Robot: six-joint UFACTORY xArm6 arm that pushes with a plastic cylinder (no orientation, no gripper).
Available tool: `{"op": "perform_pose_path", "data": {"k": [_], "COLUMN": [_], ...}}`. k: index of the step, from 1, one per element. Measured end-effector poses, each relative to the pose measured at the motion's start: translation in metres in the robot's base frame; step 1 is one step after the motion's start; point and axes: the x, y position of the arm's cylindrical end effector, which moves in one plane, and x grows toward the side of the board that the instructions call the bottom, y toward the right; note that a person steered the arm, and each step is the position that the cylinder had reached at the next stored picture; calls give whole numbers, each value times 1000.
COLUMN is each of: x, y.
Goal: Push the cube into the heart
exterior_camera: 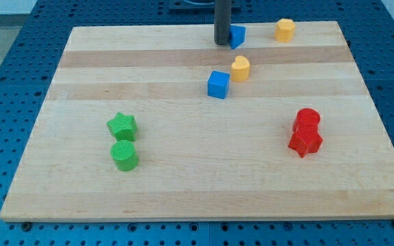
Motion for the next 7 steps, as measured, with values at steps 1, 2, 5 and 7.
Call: {"op": "perform_pose_path", "data": {"k": [1, 2, 5, 7], "x": [0, 0, 36, 171], "y": [15, 29, -71, -71]}}
